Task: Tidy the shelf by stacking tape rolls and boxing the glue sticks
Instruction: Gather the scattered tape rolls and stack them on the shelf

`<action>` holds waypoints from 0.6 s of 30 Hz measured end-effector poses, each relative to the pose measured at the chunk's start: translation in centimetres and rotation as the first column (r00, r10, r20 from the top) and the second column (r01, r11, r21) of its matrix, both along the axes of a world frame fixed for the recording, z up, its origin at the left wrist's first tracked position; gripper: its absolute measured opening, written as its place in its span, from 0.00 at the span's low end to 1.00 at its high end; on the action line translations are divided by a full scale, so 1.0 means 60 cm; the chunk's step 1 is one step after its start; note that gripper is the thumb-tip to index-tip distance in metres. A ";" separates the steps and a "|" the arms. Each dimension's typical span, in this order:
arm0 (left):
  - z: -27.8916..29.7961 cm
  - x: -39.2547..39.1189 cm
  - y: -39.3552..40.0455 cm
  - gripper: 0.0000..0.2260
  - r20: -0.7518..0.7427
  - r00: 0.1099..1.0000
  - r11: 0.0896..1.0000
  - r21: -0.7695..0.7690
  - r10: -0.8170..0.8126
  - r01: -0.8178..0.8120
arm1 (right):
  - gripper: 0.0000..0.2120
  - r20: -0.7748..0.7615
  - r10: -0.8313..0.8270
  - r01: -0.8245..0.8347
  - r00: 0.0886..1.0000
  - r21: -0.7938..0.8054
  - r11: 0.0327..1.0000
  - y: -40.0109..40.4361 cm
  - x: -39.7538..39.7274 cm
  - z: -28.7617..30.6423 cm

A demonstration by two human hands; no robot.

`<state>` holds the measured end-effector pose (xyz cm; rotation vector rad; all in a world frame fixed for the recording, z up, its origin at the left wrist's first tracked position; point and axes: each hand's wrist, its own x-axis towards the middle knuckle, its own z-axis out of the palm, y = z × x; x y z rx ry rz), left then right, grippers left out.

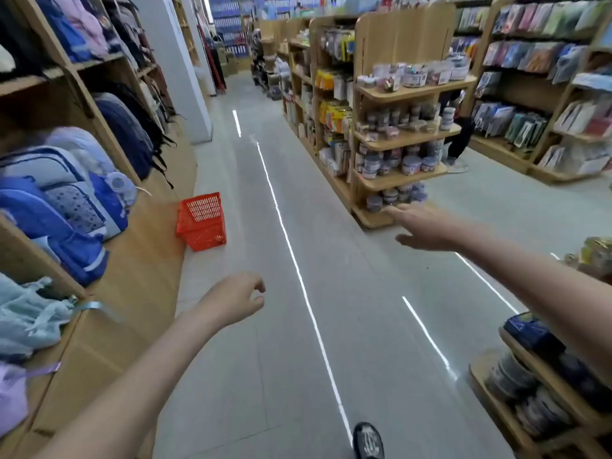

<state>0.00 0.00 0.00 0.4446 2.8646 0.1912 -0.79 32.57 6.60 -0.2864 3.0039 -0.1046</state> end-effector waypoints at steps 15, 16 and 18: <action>-0.092 -0.615 0.019 0.10 0.318 0.942 0.920 0.328 0.107 -0.215 | 0.17 0.418 0.099 0.119 0.903 -0.466 0.877 -0.107 -0.688 -0.122; -0.092 -0.669 0.003 0.10 0.296 0.949 0.927 0.315 0.108 -0.203 | 0.17 0.395 0.128 0.065 0.910 -0.440 0.896 -0.122 -0.744 -0.122; -0.090 -0.785 -0.024 0.10 0.237 0.964 0.936 0.298 0.119 -0.189 | 0.18 0.339 0.151 0.006 0.929 -0.419 0.908 -0.145 -0.863 -0.124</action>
